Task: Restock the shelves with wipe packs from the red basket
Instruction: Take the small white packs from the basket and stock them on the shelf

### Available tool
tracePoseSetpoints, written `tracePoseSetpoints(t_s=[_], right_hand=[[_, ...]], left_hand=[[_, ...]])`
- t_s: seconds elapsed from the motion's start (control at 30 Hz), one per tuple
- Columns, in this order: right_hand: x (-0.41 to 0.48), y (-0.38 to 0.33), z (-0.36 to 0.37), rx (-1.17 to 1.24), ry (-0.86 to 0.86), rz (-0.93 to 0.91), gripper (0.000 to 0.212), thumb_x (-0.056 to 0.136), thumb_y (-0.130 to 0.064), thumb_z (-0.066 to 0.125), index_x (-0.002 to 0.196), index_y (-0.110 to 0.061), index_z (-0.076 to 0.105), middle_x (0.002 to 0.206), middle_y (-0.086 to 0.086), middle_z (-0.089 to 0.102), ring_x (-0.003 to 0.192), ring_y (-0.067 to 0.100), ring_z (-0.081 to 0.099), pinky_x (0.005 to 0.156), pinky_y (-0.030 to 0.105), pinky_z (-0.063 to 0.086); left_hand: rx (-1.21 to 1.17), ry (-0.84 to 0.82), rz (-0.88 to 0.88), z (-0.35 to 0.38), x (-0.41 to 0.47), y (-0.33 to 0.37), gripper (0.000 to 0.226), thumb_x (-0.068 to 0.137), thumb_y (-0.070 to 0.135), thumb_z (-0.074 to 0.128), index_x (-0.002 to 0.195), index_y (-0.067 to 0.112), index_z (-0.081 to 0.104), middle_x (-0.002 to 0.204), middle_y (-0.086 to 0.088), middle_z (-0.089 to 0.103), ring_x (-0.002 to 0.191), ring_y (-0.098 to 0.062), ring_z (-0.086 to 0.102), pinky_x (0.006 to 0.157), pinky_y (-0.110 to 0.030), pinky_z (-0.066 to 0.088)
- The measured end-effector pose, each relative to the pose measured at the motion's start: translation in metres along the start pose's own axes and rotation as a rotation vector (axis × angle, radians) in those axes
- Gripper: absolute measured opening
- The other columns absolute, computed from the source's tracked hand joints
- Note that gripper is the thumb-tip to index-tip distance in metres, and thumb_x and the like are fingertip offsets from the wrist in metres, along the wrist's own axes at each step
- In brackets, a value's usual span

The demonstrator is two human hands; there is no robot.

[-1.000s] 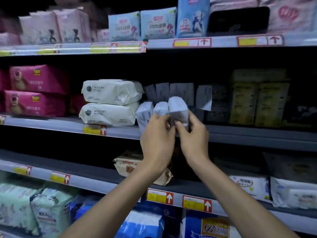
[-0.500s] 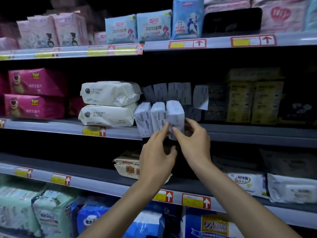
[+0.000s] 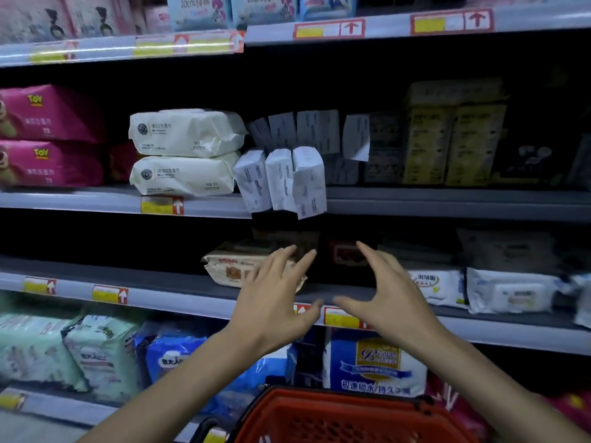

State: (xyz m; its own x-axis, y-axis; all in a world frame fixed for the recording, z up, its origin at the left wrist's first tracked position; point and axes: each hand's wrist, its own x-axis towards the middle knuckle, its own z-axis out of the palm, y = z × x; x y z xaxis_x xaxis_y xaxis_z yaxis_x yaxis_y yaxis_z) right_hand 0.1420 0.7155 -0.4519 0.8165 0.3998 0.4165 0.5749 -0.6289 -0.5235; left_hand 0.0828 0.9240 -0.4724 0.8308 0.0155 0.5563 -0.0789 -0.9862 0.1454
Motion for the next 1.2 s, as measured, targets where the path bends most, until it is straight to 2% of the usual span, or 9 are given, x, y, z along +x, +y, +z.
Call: tracePoseSetpoints(t_s=[0.13,0.27,0.4,0.53,0.67,0.73,0.9,1.03,1.2], right_hand=[[-0.023,0.029,0.008,-0.149,-0.184,0.004,0.115,0.075,-0.073,0.073,0.161,-0.045,0.001,0.17,-0.007,0.005,0.157,0.019,0.005,0.126,0.043,0.021],[-0.053,0.061,0.023,-0.281,-0.344,0.015,0.124,0.073,-0.077,0.072,0.159,-0.046,-0.012,0.171,-0.001,-0.01,0.157,0.023,-0.013,0.127,0.046,0.009],[-0.091,0.095,0.047,-0.308,-0.463,0.018,0.128,0.07,-0.076,0.073,0.159,-0.043,-0.013,0.171,0.005,-0.009,0.157,0.025,-0.013,0.128,0.042,0.006],[-0.13,0.119,0.069,-0.387,-0.611,0.025,0.123,0.076,-0.07,0.072,0.16,-0.04,-0.014,0.17,0.008,-0.009,0.157,0.028,-0.014,0.127,0.044,0.002],[-0.156,0.145,0.087,-0.456,-0.743,0.051,0.116,0.083,-0.061,0.07,0.162,-0.03,-0.009,0.169,0.013,0.001,0.157,0.034,-0.002,0.126,0.047,0.006],[-0.163,0.154,0.092,-0.489,-0.827,0.074,0.111,0.086,-0.057,0.07,0.163,-0.027,-0.004,0.167,0.013,0.01,0.155,0.035,0.007,0.126,0.047,0.012],[-0.183,0.172,0.102,-0.52,-0.961,0.033,0.098,0.086,-0.051,0.073,0.16,-0.025,0.014,0.153,0.007,0.036,0.139,0.031,0.038,0.113,0.041,0.036],[-0.2,0.187,0.109,-0.579,-1.057,0.02,0.093,0.092,-0.038,0.07,0.162,-0.021,0.012,0.156,0.013,0.033,0.14,0.034,0.038,0.113,0.043,0.037],[-0.218,0.204,0.115,-0.632,-1.17,0.035,0.079,0.097,-0.025,0.063,0.16,-0.016,0.016,0.151,0.015,0.039,0.136,0.036,0.042,0.108,0.044,0.04]], left_hand=[[0.087,-0.128,0.044,0.024,-0.024,0.0,0.088,0.085,0.075,0.028,0.165,0.041,0.013,0.174,-0.002,0.011,0.161,-0.025,0.008,0.126,-0.052,0.021],[0.111,-0.272,0.086,0.056,-0.054,0.002,0.088,0.085,0.076,0.021,0.165,0.042,0.002,0.175,-0.003,0.001,0.162,-0.025,-0.002,0.127,-0.054,0.015],[0.098,-0.429,0.128,0.093,-0.086,0.009,0.091,0.082,0.074,0.027,0.165,0.04,0.008,0.174,-0.005,0.01,0.161,-0.028,0.008,0.127,-0.053,0.018],[0.131,-0.5,0.209,0.135,-0.116,0.015,0.086,0.085,0.069,0.04,0.163,0.035,0.027,0.166,-0.011,0.034,0.151,-0.033,0.034,0.118,-0.054,0.036],[0.147,-0.62,0.269,0.18,-0.146,0.023,0.082,0.083,0.067,0.044,0.155,0.028,0.044,0.151,-0.013,0.052,0.133,-0.036,0.055,0.101,-0.051,0.05],[0.154,-0.667,0.307,0.205,-0.162,0.025,0.08,0.082,0.064,0.045,0.152,0.026,0.048,0.144,-0.011,0.056,0.128,-0.034,0.058,0.096,-0.049,0.051],[0.211,-0.925,0.381,0.259,-0.186,0.04,0.082,0.094,0.062,0.05,0.162,0.022,0.026,0.145,-0.011,0.046,0.13,-0.035,0.047,0.1,-0.047,0.043],[0.268,-1.048,0.431,0.301,-0.187,0.054,0.082,0.097,0.055,0.055,0.163,0.02,0.021,0.152,-0.015,0.043,0.13,-0.038,0.05,0.1,-0.047,0.043],[0.308,-1.114,0.495,0.342,-0.175,0.077,0.07,0.1,0.044,0.058,0.16,0.026,0.027,0.15,-0.012,0.05,0.132,-0.035,0.052,0.102,-0.046,0.045]])
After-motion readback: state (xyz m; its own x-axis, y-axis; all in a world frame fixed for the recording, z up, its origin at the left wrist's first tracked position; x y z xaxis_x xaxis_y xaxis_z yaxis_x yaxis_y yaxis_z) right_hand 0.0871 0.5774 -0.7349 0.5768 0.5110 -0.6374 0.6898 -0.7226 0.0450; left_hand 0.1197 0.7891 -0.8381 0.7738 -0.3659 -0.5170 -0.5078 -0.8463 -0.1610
